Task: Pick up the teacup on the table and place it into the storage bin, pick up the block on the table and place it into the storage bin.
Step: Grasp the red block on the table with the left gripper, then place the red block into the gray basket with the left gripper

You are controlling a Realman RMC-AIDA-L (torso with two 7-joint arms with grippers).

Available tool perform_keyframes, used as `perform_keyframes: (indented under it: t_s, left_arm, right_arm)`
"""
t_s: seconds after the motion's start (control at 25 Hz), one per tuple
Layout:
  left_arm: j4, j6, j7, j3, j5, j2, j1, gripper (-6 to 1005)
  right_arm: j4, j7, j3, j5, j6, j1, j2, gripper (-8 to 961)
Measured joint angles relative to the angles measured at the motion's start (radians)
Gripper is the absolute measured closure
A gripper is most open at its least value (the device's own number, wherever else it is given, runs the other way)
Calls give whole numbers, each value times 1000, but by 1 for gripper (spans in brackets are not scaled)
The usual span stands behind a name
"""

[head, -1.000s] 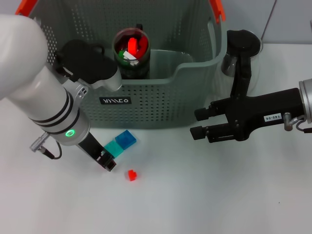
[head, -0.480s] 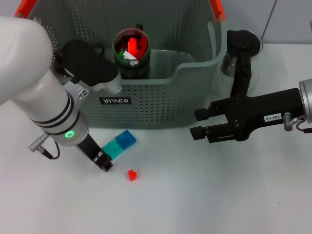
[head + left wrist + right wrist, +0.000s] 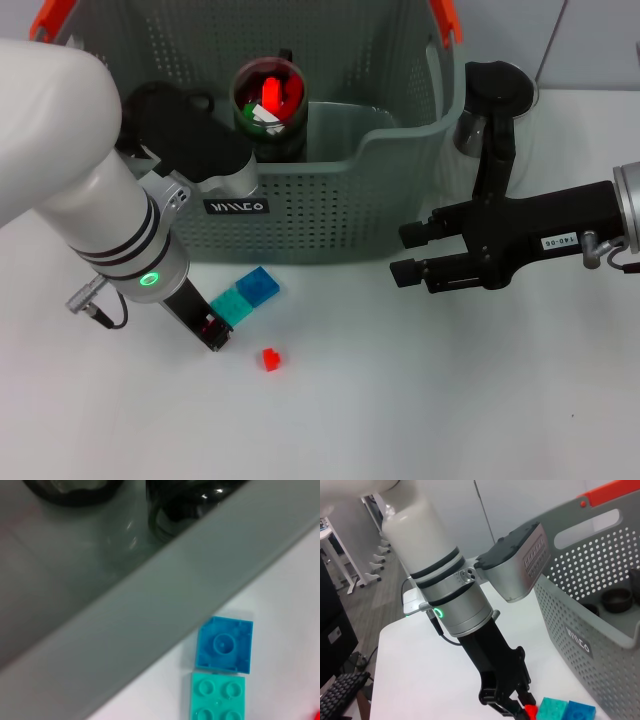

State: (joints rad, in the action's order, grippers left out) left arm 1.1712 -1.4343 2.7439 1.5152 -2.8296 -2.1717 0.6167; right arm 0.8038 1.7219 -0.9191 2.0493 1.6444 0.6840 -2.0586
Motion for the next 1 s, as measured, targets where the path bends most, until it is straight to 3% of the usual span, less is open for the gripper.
perform_keyframes:
  t_s: [0.2, 0.44, 0.6, 0.76, 0.84, 1.0]
  left_arm:
    - [5, -6, 0, 0, 4, -1, 0, 793]
    - [37, -24, -3, 0, 7, 0, -5, 812]
    - [178, -101, -24, -29, 29, 0, -33, 815]
    - [337, -270, -120, -188, 118, 4, -40, 814]
    - [421, -385, -199, -358, 245, 5, -30, 814]
    - [471, -485, -253, -612, 466, 24, 11, 815]
  right_arm:
    - [0, 0, 0, 0, 0, -1, 0, 343]
    - [0, 0, 0, 0, 0, -1, 0, 344]
    - [0, 0, 0, 0, 0, -1, 0, 344]
    - [0, 1, 0, 0, 0, 0, 0, 344]
    - [0, 2, 0, 0, 0, 0, 0, 344]
    - [0, 3, 0, 0, 0, 0, 1, 344]
